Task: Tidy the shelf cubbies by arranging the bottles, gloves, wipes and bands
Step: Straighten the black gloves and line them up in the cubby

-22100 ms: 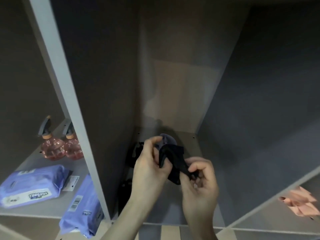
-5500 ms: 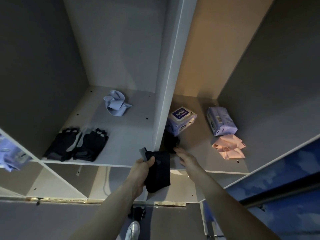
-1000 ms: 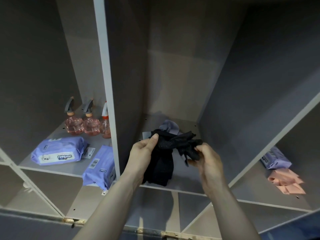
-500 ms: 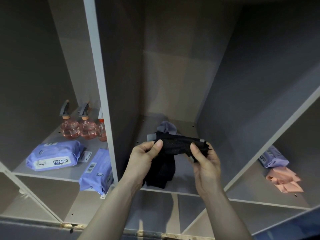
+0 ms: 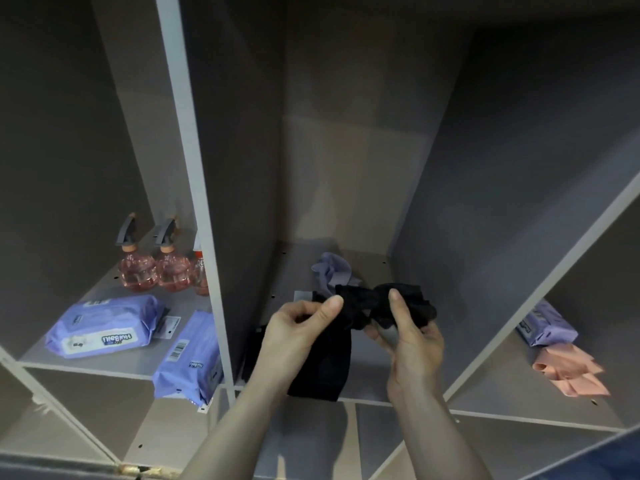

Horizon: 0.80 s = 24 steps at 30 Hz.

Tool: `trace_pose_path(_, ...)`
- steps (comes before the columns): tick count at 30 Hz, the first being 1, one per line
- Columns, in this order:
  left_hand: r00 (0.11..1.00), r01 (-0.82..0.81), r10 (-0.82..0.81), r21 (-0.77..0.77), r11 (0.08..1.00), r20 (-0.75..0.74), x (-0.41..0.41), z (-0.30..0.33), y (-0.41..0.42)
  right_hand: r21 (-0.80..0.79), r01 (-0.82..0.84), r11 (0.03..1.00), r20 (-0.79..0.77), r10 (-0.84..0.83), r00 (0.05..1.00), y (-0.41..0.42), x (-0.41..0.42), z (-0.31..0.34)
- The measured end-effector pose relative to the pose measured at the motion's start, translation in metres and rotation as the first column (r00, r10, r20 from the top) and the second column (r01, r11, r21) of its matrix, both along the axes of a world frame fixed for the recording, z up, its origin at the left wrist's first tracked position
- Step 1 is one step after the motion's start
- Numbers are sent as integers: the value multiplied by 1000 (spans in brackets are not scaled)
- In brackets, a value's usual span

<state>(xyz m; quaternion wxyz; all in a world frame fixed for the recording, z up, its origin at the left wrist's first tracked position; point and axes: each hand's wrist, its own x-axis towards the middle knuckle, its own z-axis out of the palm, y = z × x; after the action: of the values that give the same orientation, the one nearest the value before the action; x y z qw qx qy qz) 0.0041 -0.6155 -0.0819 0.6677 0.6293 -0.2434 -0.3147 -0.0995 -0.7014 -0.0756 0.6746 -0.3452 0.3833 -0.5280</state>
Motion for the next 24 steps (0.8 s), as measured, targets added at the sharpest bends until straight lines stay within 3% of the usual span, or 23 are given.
trace_pose_path(4,976,-144,126,98,985,176,-4,-4,-3,-36,-1,999,-9,1,1000,8,4,0)
trace_pose_path(8,899,-193,96,190,963,426,-5,-6,-9,-8,-24,1000,35,24,999,17,8,0)
trace_pose_path(11,874,-219,139,122,968,466,-1,-14,-10,-4,-49,999,32,49,998,16,7,3)
trace_pose_path(14,897,-205,163,60,977,412,6,-16,-8,-36,-21,999,16,22,1000,6,0,8)
trace_pose_path(16,945,-150,137,21,988,297,9,-14,-6,-84,-47,995,-2,47,999,0,-4,12)
trace_pose_path(18,999,-54,53,-84,995,-5,12,-10,-5,-116,-76,990,-27,73,997,-4,-6,15)
trace_pose_path(20,958,-2,-58,-210,978,-281,13,-1,-2,-119,-105,987,-35,101,994,-8,-9,16)
trace_pose_path(24,956,24,-97,-255,967,-278,14,4,2,-85,-172,981,-68,166,984,-11,-10,14)
